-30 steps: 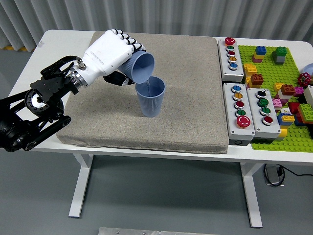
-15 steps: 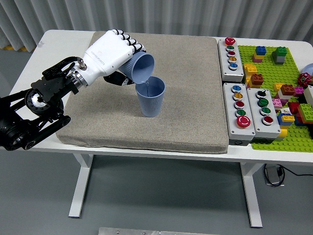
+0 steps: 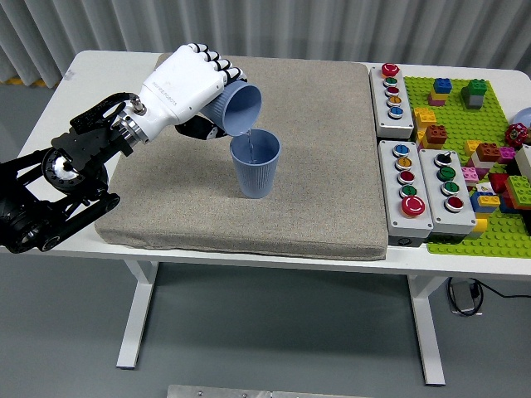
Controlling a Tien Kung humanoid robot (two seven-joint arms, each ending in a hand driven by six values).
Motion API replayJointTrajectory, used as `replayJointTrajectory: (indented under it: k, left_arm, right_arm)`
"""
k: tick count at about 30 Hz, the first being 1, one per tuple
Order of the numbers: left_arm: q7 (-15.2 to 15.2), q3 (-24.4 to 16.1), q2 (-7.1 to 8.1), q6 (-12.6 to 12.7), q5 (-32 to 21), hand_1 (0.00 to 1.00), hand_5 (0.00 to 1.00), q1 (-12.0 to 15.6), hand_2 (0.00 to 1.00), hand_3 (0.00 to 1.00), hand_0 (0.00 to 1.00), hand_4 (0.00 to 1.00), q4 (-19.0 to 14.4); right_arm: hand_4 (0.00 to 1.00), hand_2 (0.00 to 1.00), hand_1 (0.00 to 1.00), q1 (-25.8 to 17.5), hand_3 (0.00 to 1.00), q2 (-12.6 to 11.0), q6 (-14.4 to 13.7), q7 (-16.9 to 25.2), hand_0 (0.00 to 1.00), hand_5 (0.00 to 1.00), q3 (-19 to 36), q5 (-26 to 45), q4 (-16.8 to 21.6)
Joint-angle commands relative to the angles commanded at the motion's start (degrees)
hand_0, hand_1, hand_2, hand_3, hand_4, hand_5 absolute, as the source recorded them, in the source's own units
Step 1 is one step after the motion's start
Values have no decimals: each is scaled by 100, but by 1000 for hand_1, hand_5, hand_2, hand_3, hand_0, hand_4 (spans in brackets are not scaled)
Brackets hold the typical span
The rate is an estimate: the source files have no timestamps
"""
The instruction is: Pick cup pour cup place
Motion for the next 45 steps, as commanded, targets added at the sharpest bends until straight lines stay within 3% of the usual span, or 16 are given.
replayJointTrajectory:
  k: [20,45]
  left_arm:
    - [150,463,88,179,0,449,225,-125,486,487,463,799,-7]
    - [208,579,103,212,0,448,227,-210,485,486,464,792,-11]
  right_arm:
    - [70,667,708,-74,632,15,12,-5,704,480,22,-50,1]
    - [70,667,708,-69,631,27,3,-12,704,474,5,-22,4]
